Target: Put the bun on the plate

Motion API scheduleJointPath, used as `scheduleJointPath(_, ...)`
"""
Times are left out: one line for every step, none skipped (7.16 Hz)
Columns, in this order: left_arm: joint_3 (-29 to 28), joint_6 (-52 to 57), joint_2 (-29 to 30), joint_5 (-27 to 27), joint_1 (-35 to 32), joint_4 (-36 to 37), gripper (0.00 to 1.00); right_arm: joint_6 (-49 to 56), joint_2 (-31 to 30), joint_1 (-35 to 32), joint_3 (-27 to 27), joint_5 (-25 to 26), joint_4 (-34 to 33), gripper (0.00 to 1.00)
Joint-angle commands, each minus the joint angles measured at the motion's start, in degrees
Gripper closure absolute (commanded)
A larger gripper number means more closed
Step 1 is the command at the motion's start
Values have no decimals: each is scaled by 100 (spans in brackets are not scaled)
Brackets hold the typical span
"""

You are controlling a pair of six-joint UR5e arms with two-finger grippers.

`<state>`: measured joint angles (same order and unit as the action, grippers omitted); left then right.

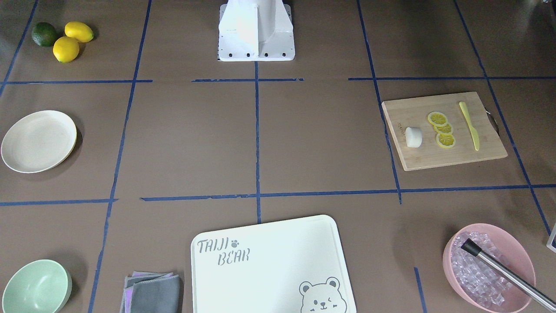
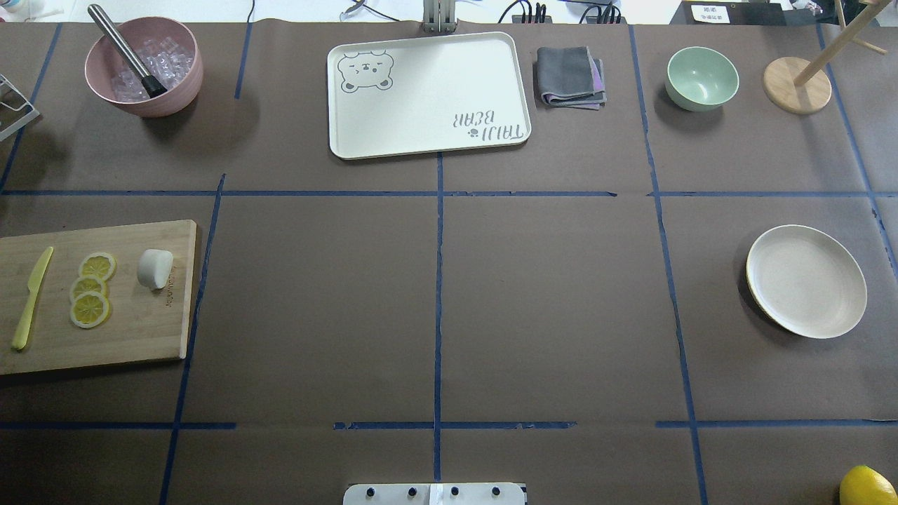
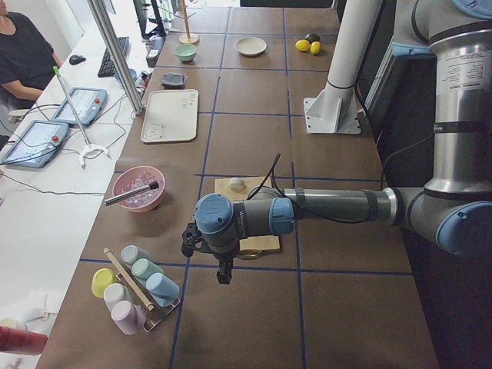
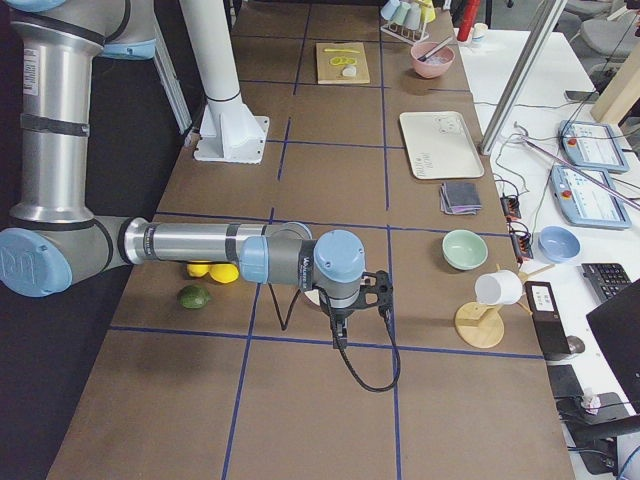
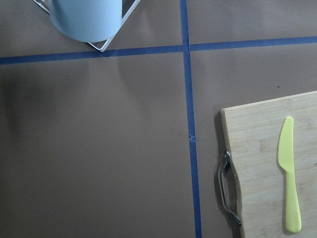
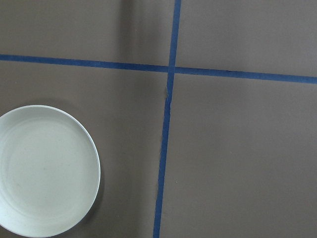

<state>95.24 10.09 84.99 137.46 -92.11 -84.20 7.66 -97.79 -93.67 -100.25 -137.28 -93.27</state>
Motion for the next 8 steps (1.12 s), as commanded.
scheduleJointPath(-5,1,8,0,0,0,0,-18,-11,-20,-30,0,28,0)
scheduleJointPath(-5,1,17,0,0,0,0,-45,-3,-20,-12,0,37,0)
scheduleJointPath(-5,1,8,0,0,0,0,-62,6,-20,-4,0,37,0)
scheduleJointPath(-5,-7,8,0,0,0,0,-71,6,-11,-12,0,37,0)
scheduleJointPath(-5,-8,17,0,0,0,0,-80,6,-11,-30,26,37,0)
scheduleJointPath(-5,-8,17,0,0,-9,0,-80,15,-11,-39,35,37,0)
scheduleJointPath(4,-8,17,0,0,0,0,-98,15,-11,-30,61,37,0)
scheduleJointPath(12,-8,26,0,0,-9,0,-106,102,6,-56,44,46,0)
